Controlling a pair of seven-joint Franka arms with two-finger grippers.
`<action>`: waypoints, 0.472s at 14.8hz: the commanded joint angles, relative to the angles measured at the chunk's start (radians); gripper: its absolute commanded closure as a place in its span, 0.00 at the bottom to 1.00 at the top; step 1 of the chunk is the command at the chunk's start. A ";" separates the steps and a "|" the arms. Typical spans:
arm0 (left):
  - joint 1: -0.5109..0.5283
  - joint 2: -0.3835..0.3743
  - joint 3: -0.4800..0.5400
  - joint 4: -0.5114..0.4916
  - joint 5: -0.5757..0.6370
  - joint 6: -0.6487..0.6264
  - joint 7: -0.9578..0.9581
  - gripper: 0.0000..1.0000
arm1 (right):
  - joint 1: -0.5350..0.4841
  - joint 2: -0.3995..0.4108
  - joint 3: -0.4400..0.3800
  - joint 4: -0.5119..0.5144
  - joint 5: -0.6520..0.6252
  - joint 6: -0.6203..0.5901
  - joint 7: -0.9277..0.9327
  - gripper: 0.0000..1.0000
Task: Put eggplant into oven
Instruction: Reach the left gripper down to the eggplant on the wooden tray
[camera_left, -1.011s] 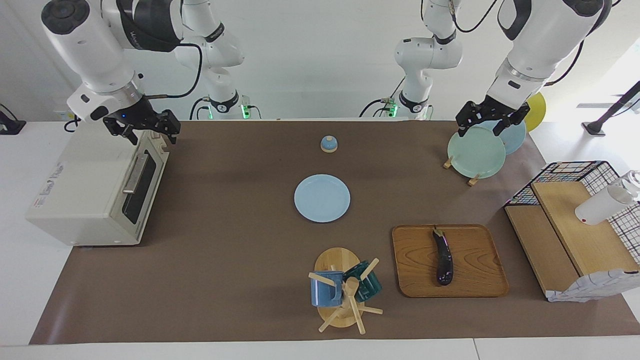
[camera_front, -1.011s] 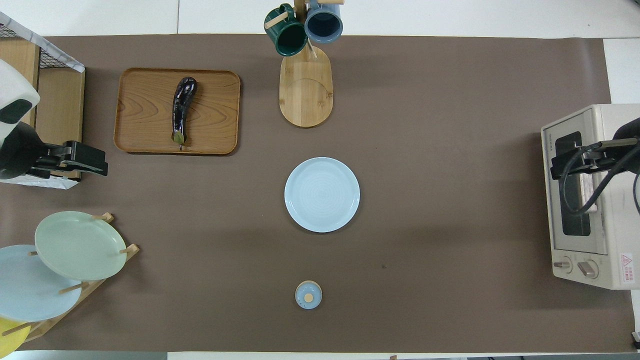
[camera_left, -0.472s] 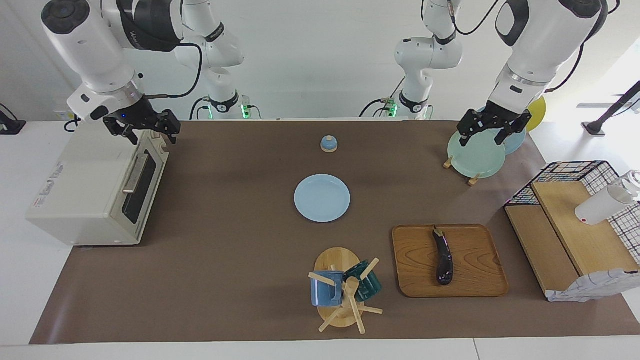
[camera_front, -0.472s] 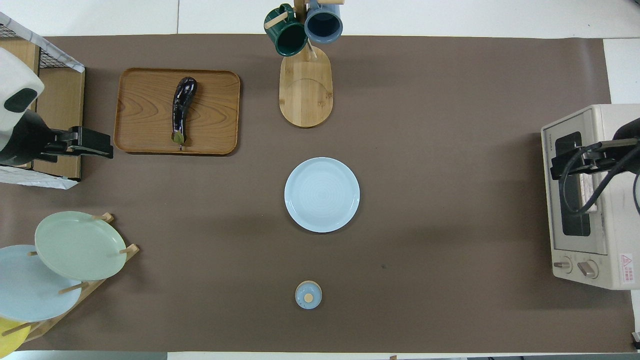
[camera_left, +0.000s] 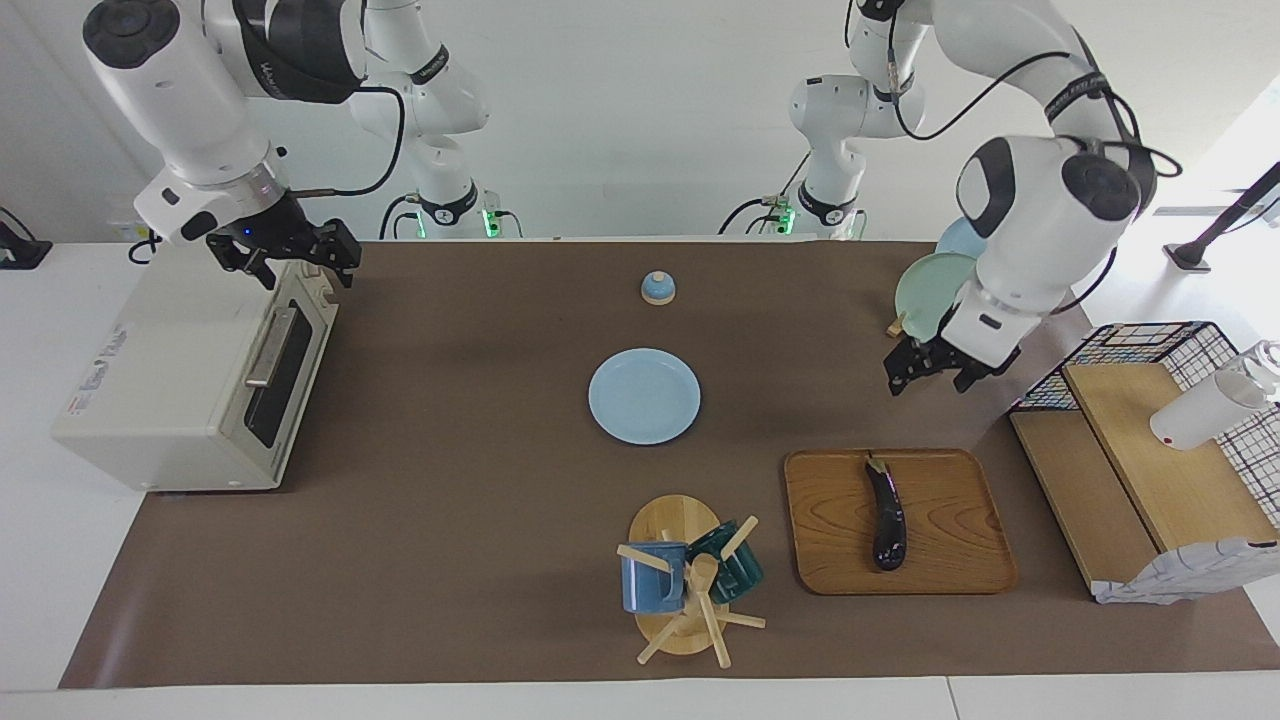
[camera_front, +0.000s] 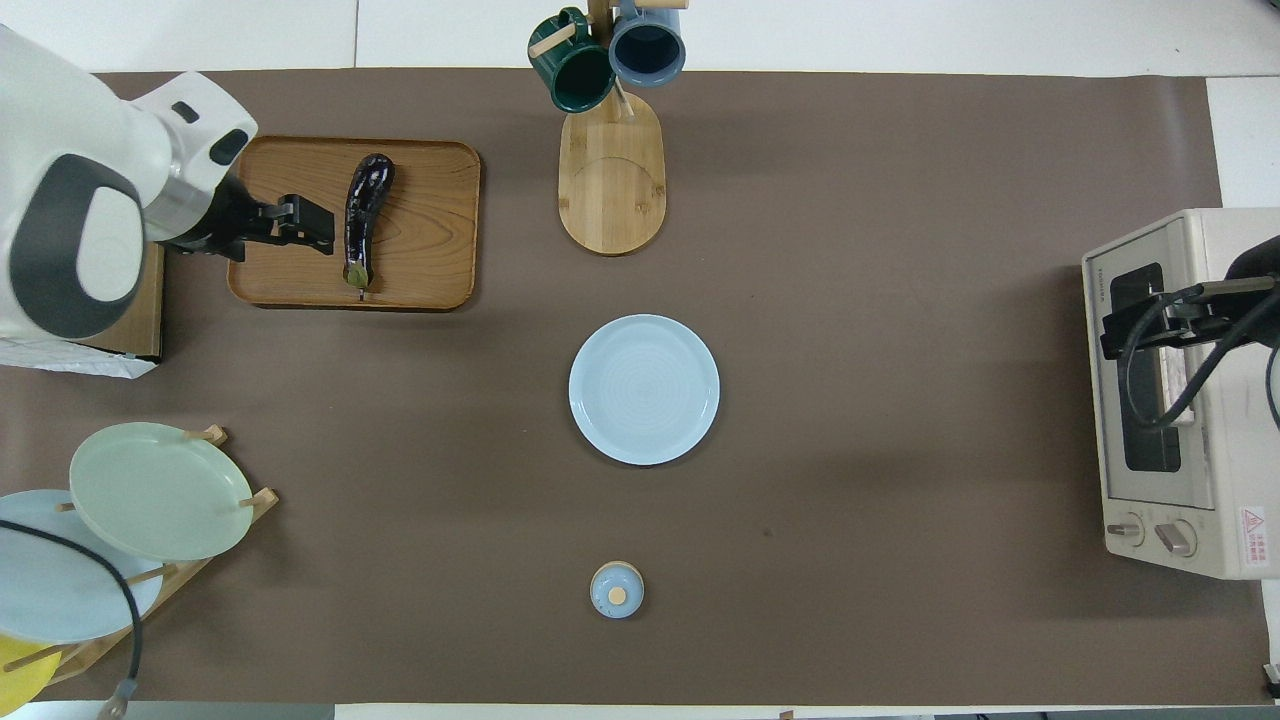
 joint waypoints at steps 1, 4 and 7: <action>-0.005 0.169 0.002 0.142 -0.015 0.035 0.088 0.00 | -0.019 -0.006 0.012 -0.001 0.024 -0.016 0.000 0.00; -0.005 0.290 0.000 0.243 -0.014 0.064 0.142 0.00 | -0.019 -0.006 0.012 -0.001 0.024 -0.016 0.001 0.00; -0.012 0.301 0.000 0.209 -0.012 0.156 0.154 0.00 | -0.019 -0.006 0.012 -0.001 0.024 -0.016 0.001 0.00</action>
